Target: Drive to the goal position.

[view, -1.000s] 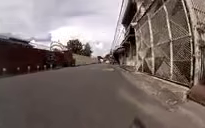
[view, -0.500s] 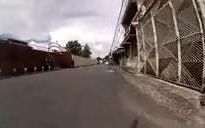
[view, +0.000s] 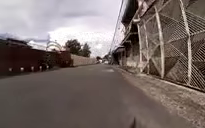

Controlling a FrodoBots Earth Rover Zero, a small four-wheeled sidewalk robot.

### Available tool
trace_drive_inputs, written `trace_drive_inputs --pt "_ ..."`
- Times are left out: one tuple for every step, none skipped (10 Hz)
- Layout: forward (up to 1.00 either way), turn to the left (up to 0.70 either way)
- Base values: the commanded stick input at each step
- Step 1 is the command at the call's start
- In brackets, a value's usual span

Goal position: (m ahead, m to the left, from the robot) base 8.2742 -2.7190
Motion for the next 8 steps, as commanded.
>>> trace_drive_inputs --pt "0.70 0.00" --pt "0.70 0.00" --pt "0.70 0.00" --pt "0.70 0.00" --pt "0.70 0.00" --pt "0.70 0.00" --pt "0.70 0.00" --pt "0.70 0.00"
